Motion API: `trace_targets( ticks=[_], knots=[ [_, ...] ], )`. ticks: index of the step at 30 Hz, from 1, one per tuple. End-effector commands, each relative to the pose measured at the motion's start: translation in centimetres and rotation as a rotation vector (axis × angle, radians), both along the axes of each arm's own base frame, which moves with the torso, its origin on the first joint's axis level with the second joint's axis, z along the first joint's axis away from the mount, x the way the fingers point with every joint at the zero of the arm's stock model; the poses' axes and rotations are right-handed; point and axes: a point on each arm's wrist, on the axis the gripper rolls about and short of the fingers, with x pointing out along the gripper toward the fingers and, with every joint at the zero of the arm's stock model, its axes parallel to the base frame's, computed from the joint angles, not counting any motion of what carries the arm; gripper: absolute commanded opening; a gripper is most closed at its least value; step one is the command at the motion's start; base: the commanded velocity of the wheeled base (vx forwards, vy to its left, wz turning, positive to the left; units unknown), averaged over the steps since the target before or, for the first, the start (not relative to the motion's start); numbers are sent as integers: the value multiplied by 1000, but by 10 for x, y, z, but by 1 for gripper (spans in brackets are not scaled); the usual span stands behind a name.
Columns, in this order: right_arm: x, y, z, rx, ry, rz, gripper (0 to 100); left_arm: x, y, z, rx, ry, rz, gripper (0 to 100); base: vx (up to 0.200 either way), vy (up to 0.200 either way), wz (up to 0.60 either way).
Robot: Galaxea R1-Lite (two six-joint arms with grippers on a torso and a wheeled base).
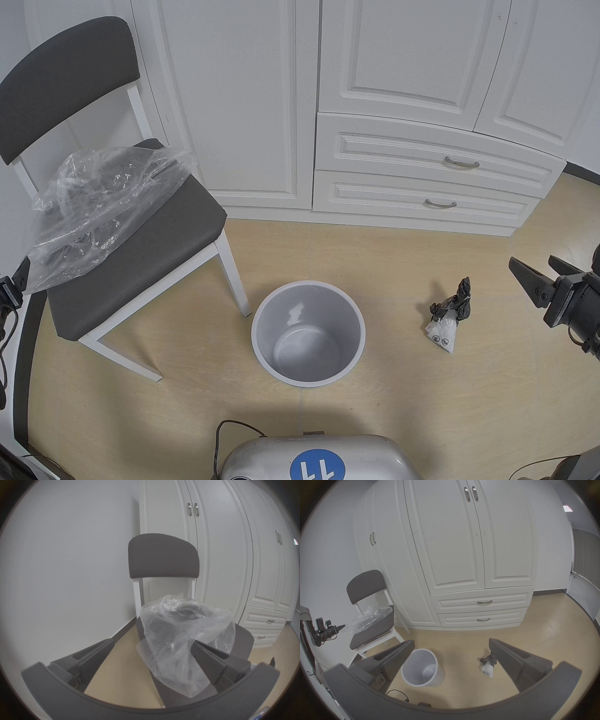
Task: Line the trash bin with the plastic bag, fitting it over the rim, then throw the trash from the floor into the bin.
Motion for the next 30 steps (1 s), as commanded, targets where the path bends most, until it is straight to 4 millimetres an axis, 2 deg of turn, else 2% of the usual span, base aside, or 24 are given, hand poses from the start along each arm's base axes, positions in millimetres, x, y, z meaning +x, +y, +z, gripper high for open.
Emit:
trace_targets(
  ticks=[1,6,12,19,26,30],
  knots=[
    [1,1,-1,-2,5,1,100,5,4,-17,-31,69,3,100,0,0,0],
    [1,1,-1,-3,9,12,100,6,5,-35,-18,156,4,100,0,0,0],
    [1,1,-1,-1,7,30,100,2,-2,-45,-38,199,-24,100,0,0,0],
    [2,2,-1,-1,9,38,100,3,2,-58,8,276,-15,100,0,0,0],
    [3,3,-2,7,19,45,100,9,6,-60,-1,276,-17,100,0,0,0],
    [7,5,-6,10,43,62,100,20,15,-60,-43,224,-11,100,0,0,0]
  ],
)
